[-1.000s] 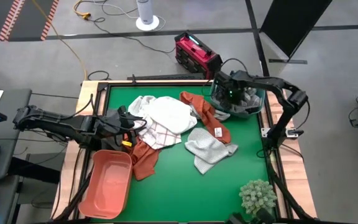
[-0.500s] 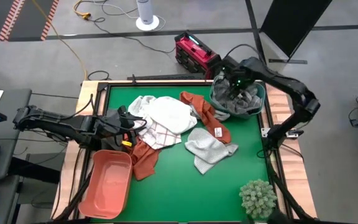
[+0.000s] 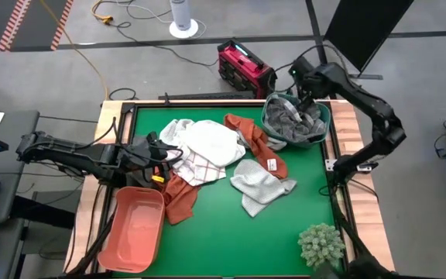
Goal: Sort towels by color in basket
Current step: Put the gray patterned towel into the green bin
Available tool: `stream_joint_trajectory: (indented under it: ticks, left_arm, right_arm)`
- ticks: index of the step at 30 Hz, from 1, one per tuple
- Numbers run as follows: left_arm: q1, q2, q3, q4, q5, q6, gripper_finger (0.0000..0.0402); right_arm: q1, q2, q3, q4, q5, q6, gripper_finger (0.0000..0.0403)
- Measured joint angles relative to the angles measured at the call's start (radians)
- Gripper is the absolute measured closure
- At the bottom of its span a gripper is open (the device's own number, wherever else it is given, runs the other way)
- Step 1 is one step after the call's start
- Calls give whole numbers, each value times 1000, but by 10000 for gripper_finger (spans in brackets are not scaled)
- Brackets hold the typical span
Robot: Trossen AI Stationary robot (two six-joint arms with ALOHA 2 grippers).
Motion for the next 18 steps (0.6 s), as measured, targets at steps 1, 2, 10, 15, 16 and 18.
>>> stream_joint_trajectory:
  ticks: [1,2,10,15,16,18]
  left_arm:
    - [0,0,0,-6,0,0,191]
    - [0,0,0,-11,0,0,191]
    - [0,0,0,-17,0,3,191]
    - [0,0,0,-45,0,3,191]
    - [0,0,0,-49,0,3,191]
    - [0,0,0,-56,0,3,191]
  right_arm:
    - [5,15,-1,-32,0,-45,148]
    - [18,27,-3,-55,15,-83,148]
    - [143,16,-96,90,232,-425,153]
    - [159,16,-157,179,241,-521,176]
    - [158,16,-174,185,241,-531,185]
    - [156,16,-210,209,242,-536,211]
